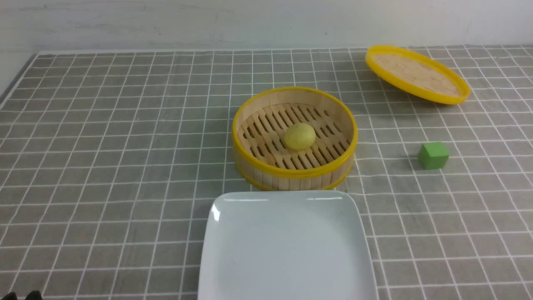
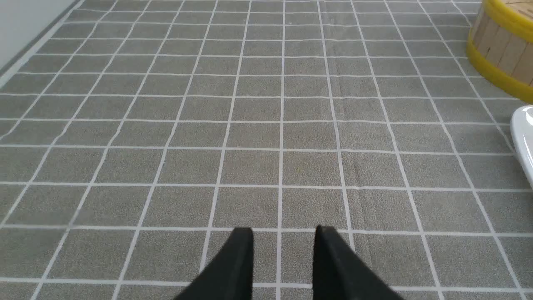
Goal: Put the steamed buns into the plate on the grey tablecloth.
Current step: 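Reach toward a bun in the bamboo steamer with the right gripper, then move the steamed bun from the bamboo steamer onto the white plate with the right gripper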
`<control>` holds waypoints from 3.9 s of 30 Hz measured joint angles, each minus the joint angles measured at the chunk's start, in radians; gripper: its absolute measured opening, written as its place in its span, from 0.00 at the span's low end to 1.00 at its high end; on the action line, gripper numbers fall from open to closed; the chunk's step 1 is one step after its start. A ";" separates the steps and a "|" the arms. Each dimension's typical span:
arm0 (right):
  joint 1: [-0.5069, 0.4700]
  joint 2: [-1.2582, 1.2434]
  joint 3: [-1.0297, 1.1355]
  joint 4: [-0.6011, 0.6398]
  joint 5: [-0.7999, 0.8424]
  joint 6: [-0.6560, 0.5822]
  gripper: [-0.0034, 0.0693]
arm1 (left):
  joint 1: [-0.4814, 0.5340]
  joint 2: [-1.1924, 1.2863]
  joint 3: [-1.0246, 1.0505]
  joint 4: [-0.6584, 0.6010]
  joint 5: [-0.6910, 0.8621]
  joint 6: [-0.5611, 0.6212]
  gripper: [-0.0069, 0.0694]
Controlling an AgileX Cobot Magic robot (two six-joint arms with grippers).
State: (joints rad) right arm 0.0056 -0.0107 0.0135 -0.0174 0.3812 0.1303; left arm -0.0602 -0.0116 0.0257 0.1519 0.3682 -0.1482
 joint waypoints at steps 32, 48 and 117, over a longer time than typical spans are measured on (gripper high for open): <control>0.000 0.000 0.000 0.000 0.000 0.000 0.38 | 0.000 0.000 0.000 0.000 0.001 0.000 0.41; 0.000 0.000 0.010 0.614 -0.023 0.420 0.38 | 0.000 0.000 0.000 0.000 0.001 0.000 0.41; 0.478 2.044 -1.928 0.175 0.685 -0.258 0.06 | 0.000 0.000 0.000 0.002 0.001 0.000 0.41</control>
State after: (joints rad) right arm 0.4839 2.0332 -1.9149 0.1574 1.0664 -0.1278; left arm -0.0602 -0.0116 0.0257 0.1540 0.3694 -0.1482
